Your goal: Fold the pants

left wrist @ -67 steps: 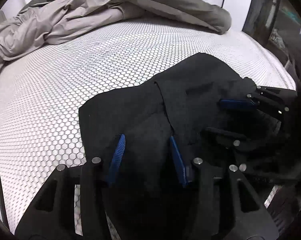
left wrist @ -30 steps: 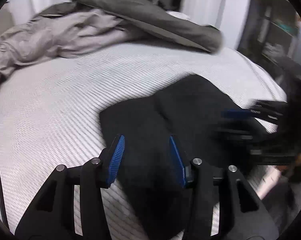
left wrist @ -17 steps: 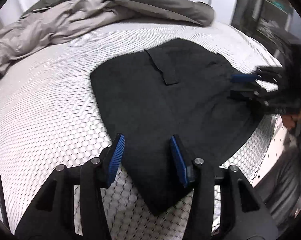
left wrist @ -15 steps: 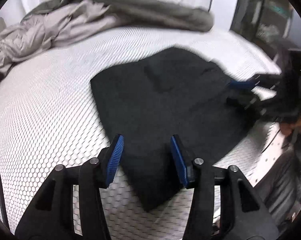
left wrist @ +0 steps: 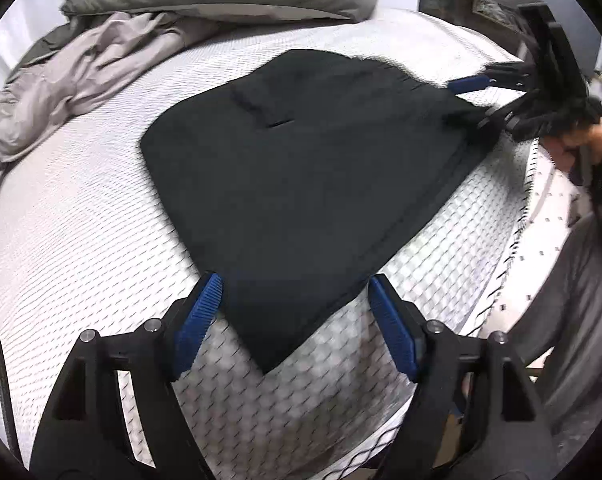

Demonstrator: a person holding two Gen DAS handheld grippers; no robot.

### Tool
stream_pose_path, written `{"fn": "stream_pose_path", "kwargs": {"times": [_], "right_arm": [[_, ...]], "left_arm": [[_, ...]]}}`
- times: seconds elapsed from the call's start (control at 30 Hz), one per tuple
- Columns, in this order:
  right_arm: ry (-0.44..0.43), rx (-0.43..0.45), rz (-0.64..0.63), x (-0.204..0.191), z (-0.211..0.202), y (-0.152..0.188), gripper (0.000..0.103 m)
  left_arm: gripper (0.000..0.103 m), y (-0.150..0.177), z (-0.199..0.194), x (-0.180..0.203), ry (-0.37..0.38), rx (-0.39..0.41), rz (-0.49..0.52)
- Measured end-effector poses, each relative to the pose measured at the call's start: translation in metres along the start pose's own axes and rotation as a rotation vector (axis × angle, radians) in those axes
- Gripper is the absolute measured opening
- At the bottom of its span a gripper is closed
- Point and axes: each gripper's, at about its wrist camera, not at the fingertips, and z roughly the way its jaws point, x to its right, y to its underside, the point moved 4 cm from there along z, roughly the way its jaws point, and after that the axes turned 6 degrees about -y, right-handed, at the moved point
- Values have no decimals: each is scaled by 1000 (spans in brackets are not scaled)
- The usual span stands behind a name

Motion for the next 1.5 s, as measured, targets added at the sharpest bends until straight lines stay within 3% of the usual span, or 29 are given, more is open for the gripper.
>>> {"fn": "stream_pose_path", "kwargs": {"times": [0.07,0.23,0.33,0.4,0.43,0.5,0.6,0.7,0.8,0.9,0.93,1.0,1.1,1.17,1.23,1.3,1.43,1.5], "right_arm": [[-99,23,127,17,-7,5,73],[-247,91,225,36,-27,8,70],[-259,74,340,57,-11,7,70],[-280,0,403,68,3,14,68],[-305,-21,429,69,9,18,63],[-343,-19,446,68,9,19,43],[-390,-5,419,55,-2,20,28],[-372,-41,358,51,-2,24,28],[-393,-2,472,72,-4,26,40],[-473,23,558,81,6,23,39],[-477,29,554,79,12,20,34],[-435,39,525,74,16,16,21],[-384,86,521,73,20,3,18],[-343,85,542,81,36,-13,18],[-304,71,552,87,49,-18,20],[-305,59,569,93,49,-17,30],[-191,126,508,97,9,-14,33],[-202,171,479,88,-7,-15,33]], "left_arm": [[74,4,-6,-13,65,1,-79],[74,1,-15,-59,174,58,-321],[73,10,-1,-83,209,19,-476],[57,18,12,-87,283,-26,-543],[55,23,19,-87,318,-45,-571],[44,24,22,-90,337,-40,-577],[43,27,17,-101,306,-32,-572],[43,32,18,-108,339,-44,-604],[43,31,22,-113,341,-34,-613],[38,27,26,-115,336,-27,-628],[37,25,26,-116,327,-20,-626],[31,16,28,-118,313,-11,-618],[30,2,31,-129,241,-7,-620],[30,-5,36,-136,185,-7,-609],[31,-7,42,-142,177,-22,-615],[34,-5,39,-147,174,-24,-627],[35,8,16,-142,54,16,-574],[37,0,3,-134,0,43,-553]]}}
